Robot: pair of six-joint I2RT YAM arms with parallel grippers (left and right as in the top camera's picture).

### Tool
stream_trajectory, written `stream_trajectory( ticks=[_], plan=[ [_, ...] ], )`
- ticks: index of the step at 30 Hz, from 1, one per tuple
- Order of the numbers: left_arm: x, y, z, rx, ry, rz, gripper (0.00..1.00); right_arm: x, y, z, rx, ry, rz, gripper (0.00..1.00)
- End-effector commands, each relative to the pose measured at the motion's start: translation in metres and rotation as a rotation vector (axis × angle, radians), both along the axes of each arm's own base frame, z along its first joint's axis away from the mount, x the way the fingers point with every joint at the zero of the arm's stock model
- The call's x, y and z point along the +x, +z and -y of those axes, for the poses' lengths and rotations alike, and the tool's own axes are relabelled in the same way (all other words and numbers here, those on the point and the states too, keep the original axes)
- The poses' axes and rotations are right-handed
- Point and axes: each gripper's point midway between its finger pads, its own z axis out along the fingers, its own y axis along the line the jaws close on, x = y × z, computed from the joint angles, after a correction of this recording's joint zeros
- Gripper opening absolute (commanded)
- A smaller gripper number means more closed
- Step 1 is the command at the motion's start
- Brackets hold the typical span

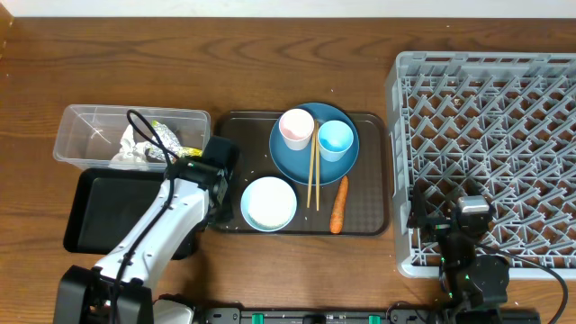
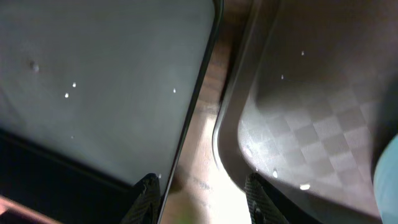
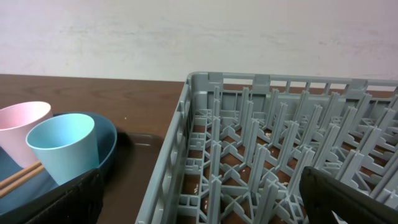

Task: Sort waste into correct bins and load items into the dishwasher rack
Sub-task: 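Move left gripper back over the tray toward the rice bowl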

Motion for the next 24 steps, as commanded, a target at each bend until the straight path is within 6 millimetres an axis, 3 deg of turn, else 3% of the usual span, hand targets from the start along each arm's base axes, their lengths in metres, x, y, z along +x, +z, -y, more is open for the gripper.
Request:
stream_trajectory(
  ticks=[1,8,11,24],
  plan=[
    [0.003,-0.002,-0.008,0.046,0.013,0.025,0.48,0.0,-0.002,0.004,0.005,-0.018,-0.003,0.99],
    [0.008,-0.002,-0.01,0.059,0.013,0.048,0.47,0.0,-0.002,0.004,0.005,-0.019,-0.003,0.99],
    [0.01,-0.005,-0.01,0.056,0.014,0.058,0.33,0.0,-0.002,0.004,0.005,-0.018,-0.003,0.99],
    [0.02,-0.015,-0.007,0.04,-0.004,0.115,0.26,0.0,-0.002,0.004,0.005,-0.019,-0.003,0.99]
  ],
)
